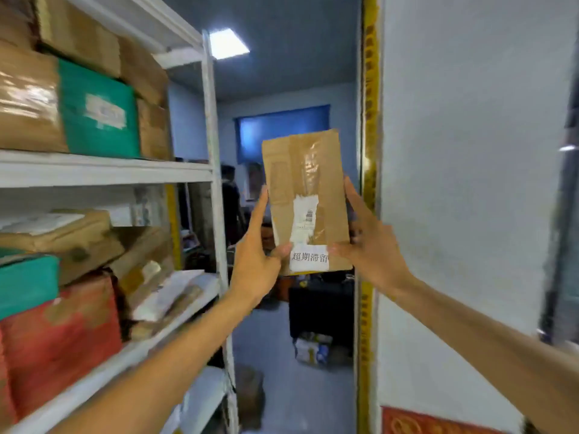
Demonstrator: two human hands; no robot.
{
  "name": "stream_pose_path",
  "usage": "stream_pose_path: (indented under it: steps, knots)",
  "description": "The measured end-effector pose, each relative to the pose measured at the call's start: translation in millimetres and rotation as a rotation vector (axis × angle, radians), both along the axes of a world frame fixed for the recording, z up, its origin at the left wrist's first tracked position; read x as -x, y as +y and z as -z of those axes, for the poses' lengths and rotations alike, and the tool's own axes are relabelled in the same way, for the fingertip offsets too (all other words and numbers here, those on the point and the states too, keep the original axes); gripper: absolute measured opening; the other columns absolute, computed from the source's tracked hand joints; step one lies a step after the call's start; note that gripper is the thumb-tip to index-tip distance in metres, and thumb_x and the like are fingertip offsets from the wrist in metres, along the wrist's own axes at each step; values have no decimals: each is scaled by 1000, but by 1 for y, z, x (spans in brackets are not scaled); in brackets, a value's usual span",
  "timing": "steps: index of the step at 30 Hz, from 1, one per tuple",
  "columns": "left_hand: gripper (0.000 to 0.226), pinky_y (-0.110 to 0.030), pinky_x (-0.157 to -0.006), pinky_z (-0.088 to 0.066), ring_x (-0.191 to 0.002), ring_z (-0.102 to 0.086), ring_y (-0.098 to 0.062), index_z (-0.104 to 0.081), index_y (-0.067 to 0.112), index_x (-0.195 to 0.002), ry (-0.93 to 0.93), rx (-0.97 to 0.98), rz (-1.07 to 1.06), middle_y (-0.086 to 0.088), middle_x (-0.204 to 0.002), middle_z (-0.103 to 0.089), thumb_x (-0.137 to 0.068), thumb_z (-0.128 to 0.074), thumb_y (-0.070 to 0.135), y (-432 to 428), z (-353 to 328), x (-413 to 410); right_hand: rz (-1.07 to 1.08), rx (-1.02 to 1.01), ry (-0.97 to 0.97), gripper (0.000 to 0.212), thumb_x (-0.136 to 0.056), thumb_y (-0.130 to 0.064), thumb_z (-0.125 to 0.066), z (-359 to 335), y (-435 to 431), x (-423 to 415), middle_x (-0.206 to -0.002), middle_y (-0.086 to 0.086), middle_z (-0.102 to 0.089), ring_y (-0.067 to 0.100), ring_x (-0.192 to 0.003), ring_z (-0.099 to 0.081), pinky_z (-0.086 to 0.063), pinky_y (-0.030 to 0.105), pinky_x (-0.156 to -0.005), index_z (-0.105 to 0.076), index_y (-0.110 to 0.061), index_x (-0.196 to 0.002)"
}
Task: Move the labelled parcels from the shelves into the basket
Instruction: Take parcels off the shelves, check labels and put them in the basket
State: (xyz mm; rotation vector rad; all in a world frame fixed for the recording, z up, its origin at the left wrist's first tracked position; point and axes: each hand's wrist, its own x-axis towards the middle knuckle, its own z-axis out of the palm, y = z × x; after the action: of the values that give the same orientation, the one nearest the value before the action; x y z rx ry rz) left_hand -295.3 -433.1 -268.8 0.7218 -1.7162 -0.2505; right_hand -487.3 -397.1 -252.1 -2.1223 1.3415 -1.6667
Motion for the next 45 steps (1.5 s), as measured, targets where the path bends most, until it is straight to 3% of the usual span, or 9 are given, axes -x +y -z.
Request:
stream_pose_path:
  steps: [3,6,9,14,23,31,37,41,45]
  knots:
    - [92,-10,-71,-52,-86,-62,9,-12,40,-151,-52,-120,162,35,-97,-62,-87,-65,0,-4,40,76,155,-85,-83,104,-77,0,-70,37,32,67,-104,-8,-70,10,-79,-71,-57,23,-62,-14,-51,-148]
    - [93,-25,-86,-53,-102,-62,-12,-10,46,-149,-113,-171,298,2,-119,-63,-86,-67,8,0,64,149,286,-148,-187,103,-78,0,-72,73,63,130,-102,0,-70,17,-79,-72,-61,38,-64,-16,-54,-146]
    - [97,-38,-94,-51,-110,-59,-9,-11,47,-149,-192,-210,462,14,-139,-47,-84,-70,8,6,79,220,441,-173,-281,101,-82,5,-69,104,92,186,-115,3,-67,20,-93,-70,-61,39,-71,-18,-52,-148]
    - [95,-11,-69,-52,-75,-57,1,-8,44,-150,-351,-303,635,10,-90,-56,-85,-70,11,18,116,333,699,-203,-373,97,-83,8,-65,148,136,260,-117,4,-67,11,-92,-68,-60,25,-72,-19,-45,-150]
    - [94,-38,-91,-52,-129,-49,-22,-7,45,-150,-498,-440,934,-1,-148,-41,-87,-66,6,39,191,473,969,-300,-496,102,-81,8,-65,224,180,347,-89,-11,-66,3,-70,-69,-57,20,-61,-13,-44,-152]
    - [91,6,-73,-38,-117,-38,3,-14,37,-151,-558,-551,1208,13,-144,-33,-86,-64,-3,68,247,566,1243,-390,-555,109,-78,3,-72,272,220,394,-118,0,-65,12,-85,-69,-60,32,-75,-8,-50,-150]
    - [94,-41,-101,-47,-121,-51,-15,-13,54,-145,-718,-545,1381,15,-140,-42,-84,-66,6,85,288,626,1442,-458,-636,109,-79,-8,-76,300,240,412,-140,-2,-52,17,-107,-61,-57,39,-87,-5,-44,-152]
    - [97,-49,-101,-45,-120,-56,-24,-7,67,-137,-820,-501,1472,-1,-139,-53,-79,-68,19,102,312,654,1554,-480,-712,107,-79,-7,-76,320,256,415,-139,-6,-50,14,-98,-63,-51,8,-69,-7,-40,-153]
    - [98,-46,-88,-54,-100,-66,-23,-5,69,-135,-917,-510,1569,-6,-124,-64,-84,-67,12,134,340,677,1665,-520,-790,109,-77,-10,-78,343,281,414,-138,-1,-54,24,-104,-65,-55,38,-90,-7,-43,-153]
